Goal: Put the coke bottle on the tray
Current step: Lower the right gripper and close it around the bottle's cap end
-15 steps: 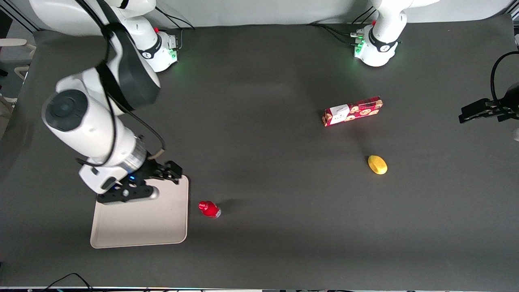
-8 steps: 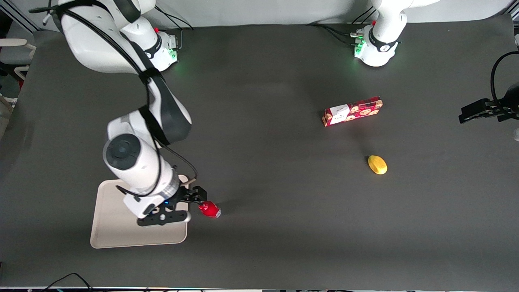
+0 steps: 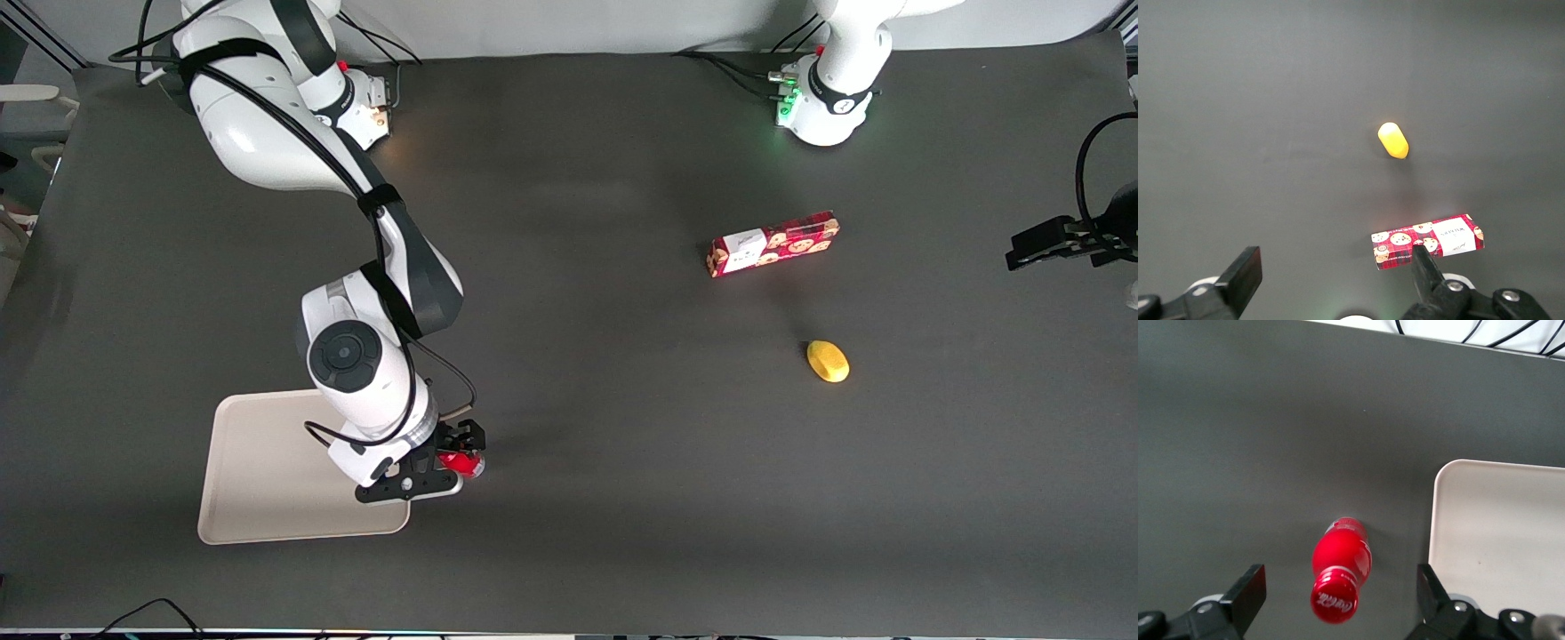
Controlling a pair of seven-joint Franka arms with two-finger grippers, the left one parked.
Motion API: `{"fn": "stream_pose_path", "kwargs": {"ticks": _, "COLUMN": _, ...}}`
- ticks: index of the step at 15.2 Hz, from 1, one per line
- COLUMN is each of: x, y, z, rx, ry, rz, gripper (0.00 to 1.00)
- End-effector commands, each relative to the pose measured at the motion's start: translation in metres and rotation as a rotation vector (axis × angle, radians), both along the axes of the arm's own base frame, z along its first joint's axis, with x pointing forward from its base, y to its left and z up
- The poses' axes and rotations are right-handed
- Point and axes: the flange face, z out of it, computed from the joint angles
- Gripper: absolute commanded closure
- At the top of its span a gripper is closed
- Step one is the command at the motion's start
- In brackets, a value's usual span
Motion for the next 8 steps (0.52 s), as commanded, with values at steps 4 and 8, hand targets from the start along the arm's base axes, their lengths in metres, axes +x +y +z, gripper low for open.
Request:
{"fn": "stream_pose_path", "kwargs": {"ticks": 4, "x": 0.0053, "y": 0.0058, "z": -0.0154, "rx": 0.025, "ry": -0.001, "rz": -0.046, "gripper": 0.01}}
{"fn": "stream_pose_path", "kwargs": {"ticks": 8, "x": 0.0020, "y": 0.0048, "z": -0.0202, "rx": 0.011, "ry": 0.032, "rz": -0.047, "gripper": 0.01}}
